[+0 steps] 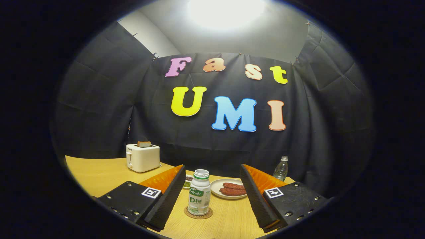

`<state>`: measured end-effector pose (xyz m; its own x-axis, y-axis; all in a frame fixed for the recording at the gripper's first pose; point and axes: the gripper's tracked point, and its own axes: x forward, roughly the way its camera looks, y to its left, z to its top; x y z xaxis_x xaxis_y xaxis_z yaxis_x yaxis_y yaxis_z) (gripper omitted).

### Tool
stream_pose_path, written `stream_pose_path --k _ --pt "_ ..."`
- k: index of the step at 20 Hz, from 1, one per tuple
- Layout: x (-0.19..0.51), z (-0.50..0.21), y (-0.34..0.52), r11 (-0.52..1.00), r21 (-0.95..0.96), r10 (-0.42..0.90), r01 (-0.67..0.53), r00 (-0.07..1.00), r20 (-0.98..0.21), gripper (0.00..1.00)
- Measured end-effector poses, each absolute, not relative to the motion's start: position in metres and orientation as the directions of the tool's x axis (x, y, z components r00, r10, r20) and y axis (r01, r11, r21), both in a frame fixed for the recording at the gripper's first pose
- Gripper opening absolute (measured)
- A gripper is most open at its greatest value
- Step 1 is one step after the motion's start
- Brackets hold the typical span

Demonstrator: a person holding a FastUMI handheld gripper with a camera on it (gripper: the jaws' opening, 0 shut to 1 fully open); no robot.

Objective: Take the bottle from table, then pour the juice into the cup, finally place the bottle on the coaster

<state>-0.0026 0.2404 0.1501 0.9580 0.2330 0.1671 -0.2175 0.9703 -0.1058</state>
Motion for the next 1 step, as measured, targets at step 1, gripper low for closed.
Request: stream_pose_path --k 1 --pt "-0.0059 0.1534 0.2318 0.973 -0.106 0.223 -0.207 0.958 0.178 0.97"
